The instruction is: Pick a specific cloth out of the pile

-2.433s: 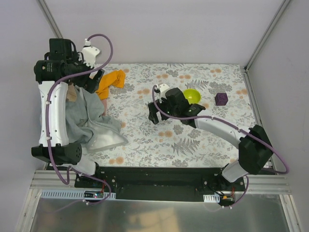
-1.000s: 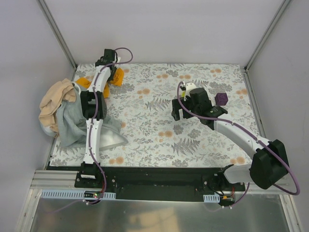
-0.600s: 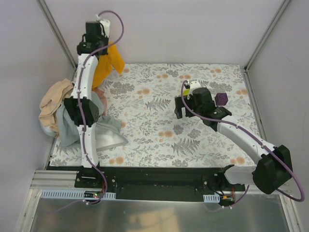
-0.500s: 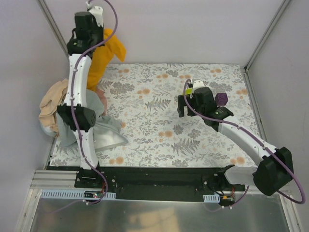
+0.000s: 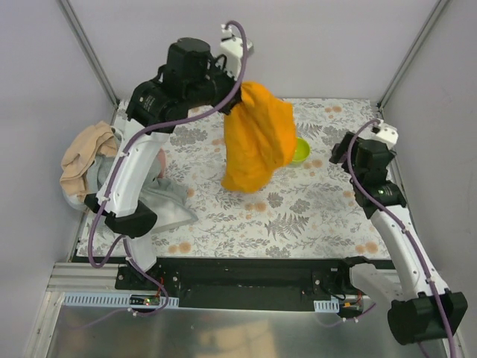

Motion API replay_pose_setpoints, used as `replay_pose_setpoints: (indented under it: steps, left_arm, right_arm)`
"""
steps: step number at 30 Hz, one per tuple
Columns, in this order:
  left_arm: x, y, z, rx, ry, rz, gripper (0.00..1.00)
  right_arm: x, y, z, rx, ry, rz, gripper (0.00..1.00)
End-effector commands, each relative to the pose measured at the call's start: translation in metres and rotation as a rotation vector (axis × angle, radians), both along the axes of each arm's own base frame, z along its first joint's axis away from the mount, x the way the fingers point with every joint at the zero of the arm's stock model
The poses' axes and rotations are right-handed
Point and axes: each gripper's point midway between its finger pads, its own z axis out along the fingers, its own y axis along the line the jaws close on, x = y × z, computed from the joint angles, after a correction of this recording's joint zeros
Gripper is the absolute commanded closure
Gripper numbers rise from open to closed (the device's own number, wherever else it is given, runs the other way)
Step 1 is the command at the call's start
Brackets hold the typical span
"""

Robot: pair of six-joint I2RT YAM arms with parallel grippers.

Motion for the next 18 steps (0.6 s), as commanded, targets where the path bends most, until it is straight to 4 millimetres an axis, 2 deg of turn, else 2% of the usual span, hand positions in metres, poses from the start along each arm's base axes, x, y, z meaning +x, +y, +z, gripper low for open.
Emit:
replay_pose_setpoints:
  steps: [1,2,5,9,12,15,18]
  left_arm:
    - [-0.06,-0.035,-0.02,0.065,0.093,-0.172,1.0]
    - [-0.069,-0.046,-0.03,0.089,0.11,-0.215,1.0]
    - [-0.078,-0.075,-0.066,0.147,0.178,-0.282,1.0]
    - [-0.069,-0.106,-0.1,0.154,0.235,-0.329,1.0]
    - [-0.072,-0.125,-0.131,0.178,0.301,-0.361,1.0]
    - [-0.093,-0.139,-0.174,0.245,0.395,-0.434,1.0]
    - [-0.121,-0.141,-0.227,0.366,0.475,-0.525,1.0]
  right_arm:
    - [-0.015,-0.041,0.011,0.045,-0.059,-0.178,0.01]
    - [-0.018,-0.046,0.012,0.048,-0.07,-0.201,0.01]
    - [-0.026,-0.058,0.016,0.043,-0.098,-0.26,0.01]
    - [-0.032,-0.06,0.015,0.047,-0.11,-0.259,0.01]
    - [-0.036,-0.058,0.014,0.05,-0.114,-0.243,0.01]
    - [-0.037,-0.059,0.016,0.047,-0.121,-0.245,0.01]
    - [-0.034,-0.055,0.014,0.055,-0.115,-0.224,0.01]
